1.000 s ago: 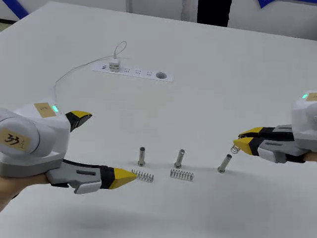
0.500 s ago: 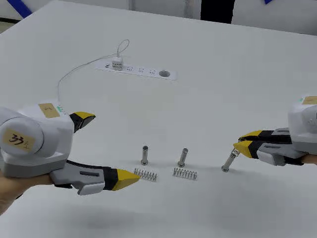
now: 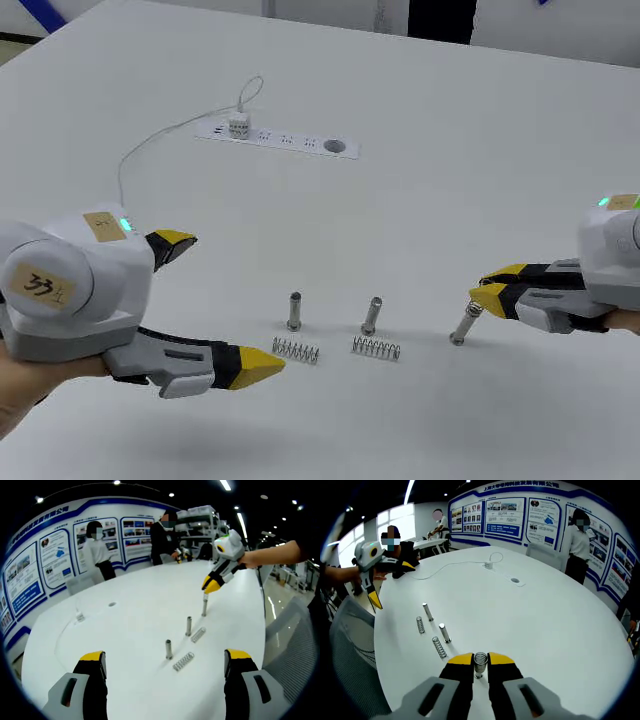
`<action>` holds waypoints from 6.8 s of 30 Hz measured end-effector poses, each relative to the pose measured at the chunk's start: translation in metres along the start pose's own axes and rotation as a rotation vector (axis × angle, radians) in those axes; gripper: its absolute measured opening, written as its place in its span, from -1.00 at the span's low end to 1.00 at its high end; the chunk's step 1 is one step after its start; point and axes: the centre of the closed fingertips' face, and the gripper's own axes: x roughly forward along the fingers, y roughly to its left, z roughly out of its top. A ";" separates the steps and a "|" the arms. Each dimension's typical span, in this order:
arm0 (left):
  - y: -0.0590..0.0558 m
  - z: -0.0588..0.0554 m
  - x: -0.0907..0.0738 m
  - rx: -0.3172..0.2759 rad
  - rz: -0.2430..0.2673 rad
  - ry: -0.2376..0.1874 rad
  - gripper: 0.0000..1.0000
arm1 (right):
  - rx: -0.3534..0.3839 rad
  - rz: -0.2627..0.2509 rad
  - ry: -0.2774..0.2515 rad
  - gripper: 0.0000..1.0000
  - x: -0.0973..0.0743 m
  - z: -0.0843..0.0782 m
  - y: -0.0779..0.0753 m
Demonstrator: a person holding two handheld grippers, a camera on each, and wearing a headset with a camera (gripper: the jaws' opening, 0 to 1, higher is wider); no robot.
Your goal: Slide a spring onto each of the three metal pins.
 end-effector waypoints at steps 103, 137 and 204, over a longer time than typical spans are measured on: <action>-0.007 -0.006 -0.010 0.008 -0.009 0.019 0.98 | -0.164 0.108 0.051 -0.65 0.036 -0.010 0.052; 0.001 -0.022 -0.019 -0.057 0.022 0.032 0.95 | -0.223 0.290 0.188 -0.66 0.082 -0.041 0.091; -0.087 0.031 0.021 0.139 -0.285 -0.059 -0.03 | -0.591 0.368 -0.006 -0.80 -0.004 0.036 0.159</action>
